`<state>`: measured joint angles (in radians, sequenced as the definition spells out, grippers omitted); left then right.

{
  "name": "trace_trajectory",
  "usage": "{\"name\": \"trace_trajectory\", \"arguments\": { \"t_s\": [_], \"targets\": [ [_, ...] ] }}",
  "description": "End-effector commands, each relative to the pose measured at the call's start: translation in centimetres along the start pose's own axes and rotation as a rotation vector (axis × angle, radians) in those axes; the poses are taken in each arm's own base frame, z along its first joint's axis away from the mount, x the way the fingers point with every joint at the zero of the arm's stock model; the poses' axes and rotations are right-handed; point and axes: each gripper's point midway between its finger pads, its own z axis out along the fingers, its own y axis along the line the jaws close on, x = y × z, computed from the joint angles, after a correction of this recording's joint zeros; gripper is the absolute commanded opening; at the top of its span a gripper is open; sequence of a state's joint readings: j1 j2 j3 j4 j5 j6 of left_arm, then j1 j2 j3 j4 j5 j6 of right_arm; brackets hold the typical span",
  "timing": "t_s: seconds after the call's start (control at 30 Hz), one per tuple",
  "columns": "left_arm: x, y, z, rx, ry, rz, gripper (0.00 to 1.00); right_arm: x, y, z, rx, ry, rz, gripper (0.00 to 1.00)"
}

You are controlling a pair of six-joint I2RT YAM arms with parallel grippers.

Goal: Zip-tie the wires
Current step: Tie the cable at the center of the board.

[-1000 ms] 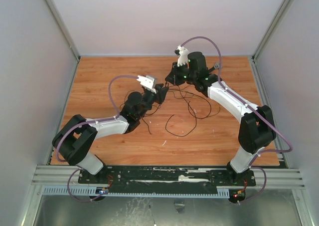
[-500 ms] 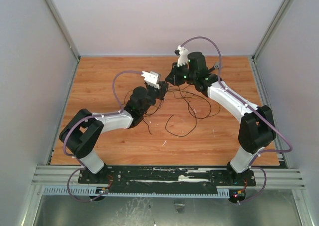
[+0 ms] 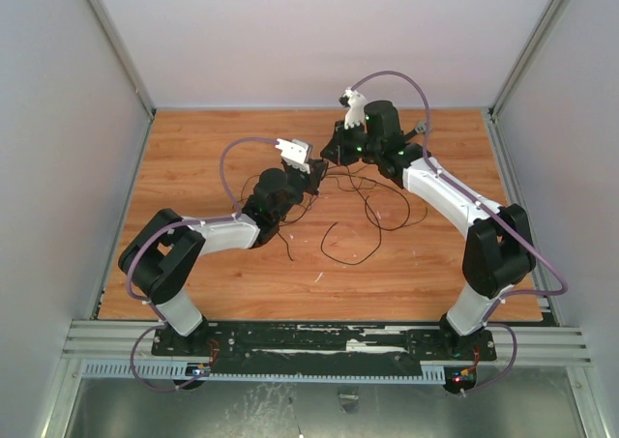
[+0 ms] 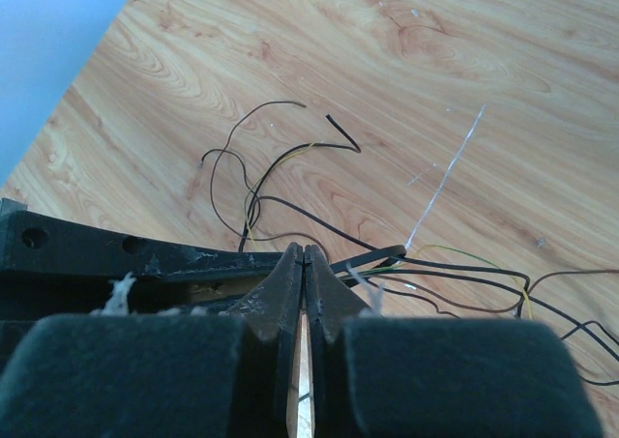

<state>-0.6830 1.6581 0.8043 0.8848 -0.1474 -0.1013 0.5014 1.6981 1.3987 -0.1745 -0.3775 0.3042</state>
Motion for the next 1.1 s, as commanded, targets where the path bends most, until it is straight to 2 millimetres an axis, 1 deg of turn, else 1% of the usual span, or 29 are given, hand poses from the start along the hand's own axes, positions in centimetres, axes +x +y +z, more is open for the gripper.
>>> {"name": "trace_trajectory", "arguments": {
  "t_s": [0.0,0.1,0.47,0.53,0.63,0.7,0.87,1.07],
  "targets": [
    [-2.0,0.3,0.6,-0.009,-0.067,-0.014,0.18,-0.9,0.7,-0.1,-0.017,-0.021,-0.004,0.00],
    [-2.1,0.2,0.6,-0.008,-0.070,-0.012,0.21,-1.0,0.8,-0.1,-0.017,-0.021,-0.002,0.00],
    [-2.4,0.2,0.7,-0.006,-0.075,-0.006,0.20,-1.1,0.7,-0.1,-0.013,-0.023,-0.004,0.00],
    [-2.5,0.1,0.7,-0.005,-0.079,-0.007,0.17,-1.0,0.6,0.0,-0.011,-0.020,-0.002,0.00],
    [-2.6,0.0,0.7,0.001,-0.080,-0.010,0.07,-1.1,0.6,0.0,-0.008,-0.025,-0.004,0.00],
    [-2.3,-0.1,0.7,0.006,-0.073,-0.016,0.00,-1.5,0.4,0.1,0.002,-0.033,-0.006,0.00],
    [-1.2,-0.2,0.0,0.016,-0.069,-0.053,0.00,-2.7,0.5,0.2,0.012,-0.054,-0.009,0.00],
    [0.6,-0.6,-0.8,0.030,-0.043,-0.094,0.00,-4.4,0.4,0.2,0.029,-0.092,-0.017,0.00]
  ]
}}
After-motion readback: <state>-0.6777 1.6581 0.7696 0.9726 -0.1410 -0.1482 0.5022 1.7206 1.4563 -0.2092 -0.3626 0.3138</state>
